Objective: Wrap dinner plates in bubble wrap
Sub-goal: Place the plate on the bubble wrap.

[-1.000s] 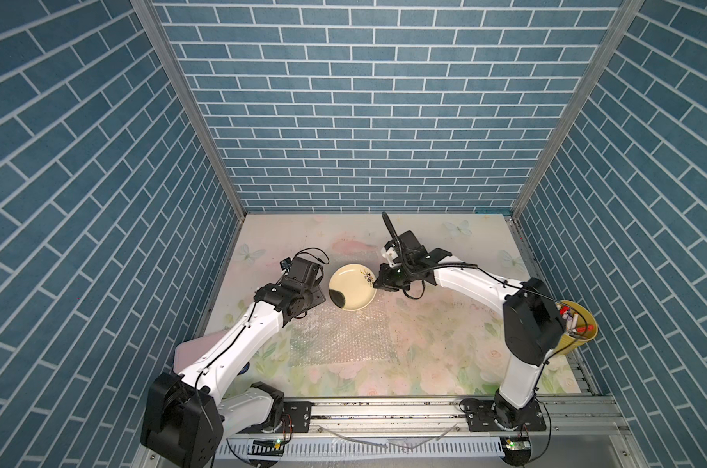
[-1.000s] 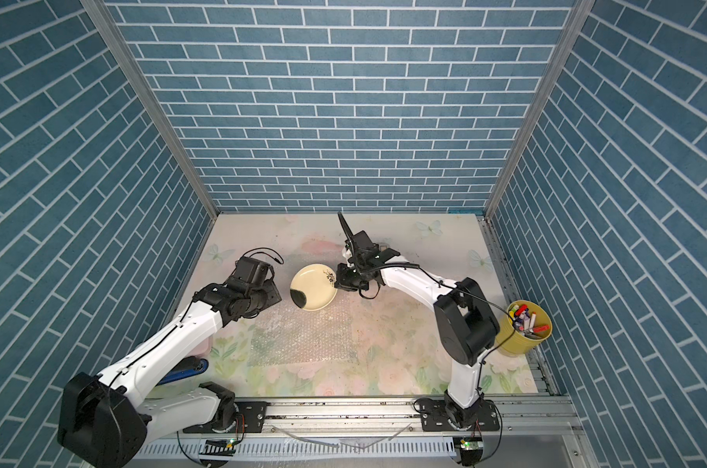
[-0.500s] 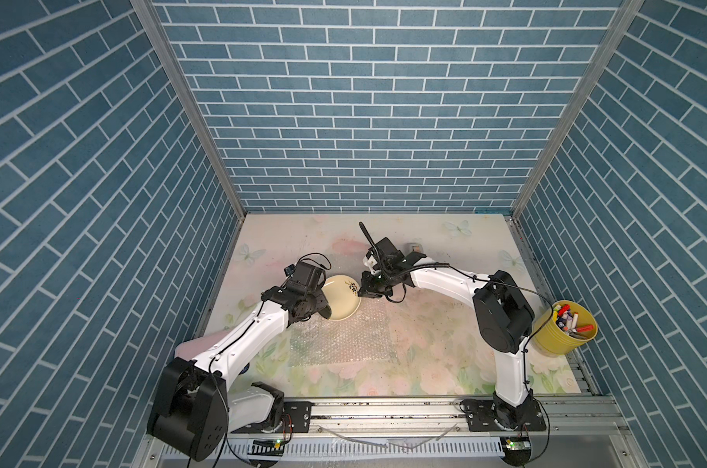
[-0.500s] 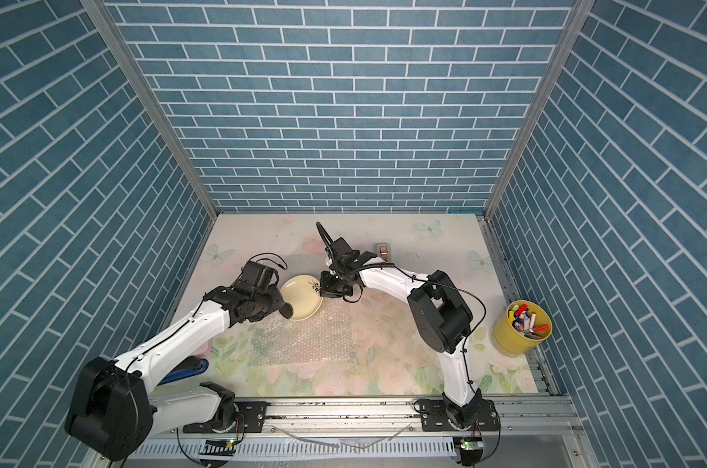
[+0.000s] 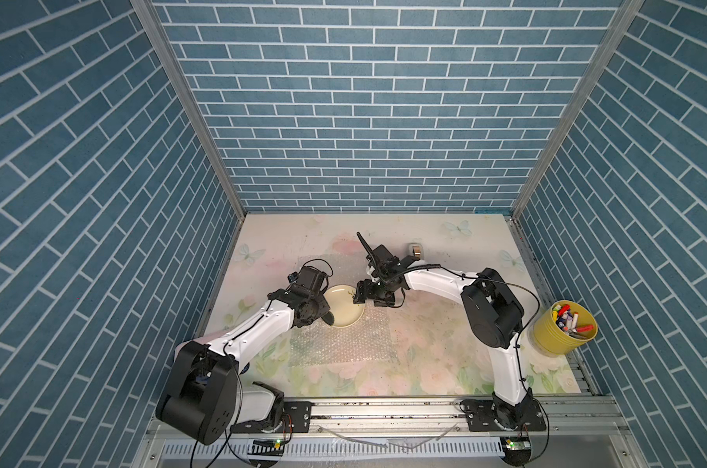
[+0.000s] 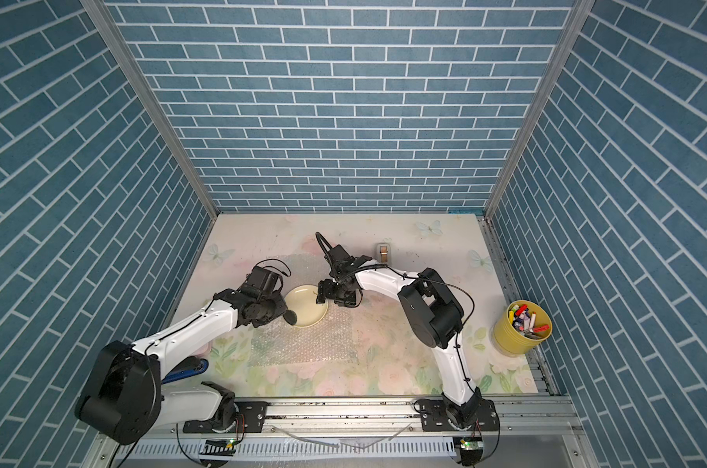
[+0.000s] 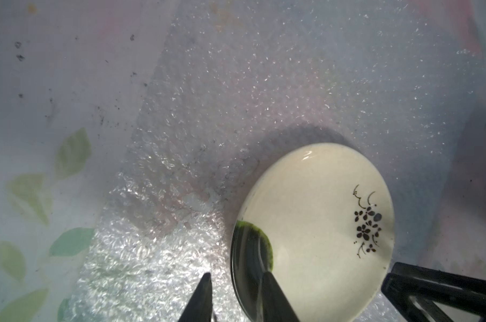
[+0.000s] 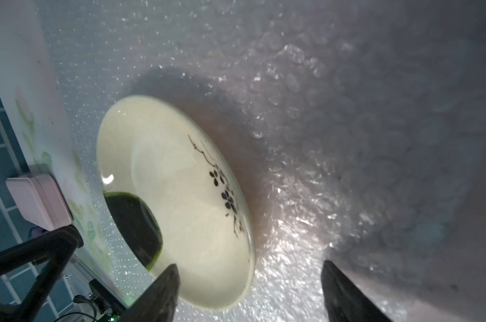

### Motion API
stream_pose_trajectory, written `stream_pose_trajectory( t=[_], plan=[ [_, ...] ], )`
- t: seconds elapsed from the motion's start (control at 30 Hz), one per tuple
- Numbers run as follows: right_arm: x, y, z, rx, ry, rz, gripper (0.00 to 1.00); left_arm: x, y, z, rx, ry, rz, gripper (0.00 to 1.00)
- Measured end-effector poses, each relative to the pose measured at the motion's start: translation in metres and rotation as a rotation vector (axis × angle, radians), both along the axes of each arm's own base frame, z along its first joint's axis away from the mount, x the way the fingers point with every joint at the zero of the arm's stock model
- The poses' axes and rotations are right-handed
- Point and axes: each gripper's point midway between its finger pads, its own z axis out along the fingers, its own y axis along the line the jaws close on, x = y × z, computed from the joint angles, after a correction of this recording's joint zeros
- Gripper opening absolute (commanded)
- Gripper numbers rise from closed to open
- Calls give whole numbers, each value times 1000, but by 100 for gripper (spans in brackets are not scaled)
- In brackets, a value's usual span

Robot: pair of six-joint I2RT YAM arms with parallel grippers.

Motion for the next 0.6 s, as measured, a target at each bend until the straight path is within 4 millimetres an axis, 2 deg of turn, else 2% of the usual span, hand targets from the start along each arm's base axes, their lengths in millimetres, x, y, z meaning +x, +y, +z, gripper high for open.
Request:
stream_pose_trajectory(
  t=[0.13, 0.2, 0.27, 0.33, 0.47, 0.53, 0.6],
  plan=[
    [-11, -25, 23, -46, -42, -21, 73, 2, -3, 0, -15, -4, -3, 32],
    [-29, -47, 37, -54, -55, -31, 67, 4, -5, -1, -22, -6, -5, 32],
    [-53, -69, 39, -72, -36, -40, 64, 5, -7, -2, -29, -4, -8, 31],
    [-81, -83, 31, -100, 0, -33, 63, 6, -8, -3, -35, -3, -11, 30],
    [-133, -93, -2, -179, 99, 15, 59, 9, -12, -9, -42, 11, -18, 29],
    [-148, -94, -12, -194, 136, 23, 57, 10, -13, -10, -47, 12, -20, 29],
    [-152, -94, -18, -197, 160, 10, 55, 11, -14, -10, -51, 9, -21, 29]
  ],
)
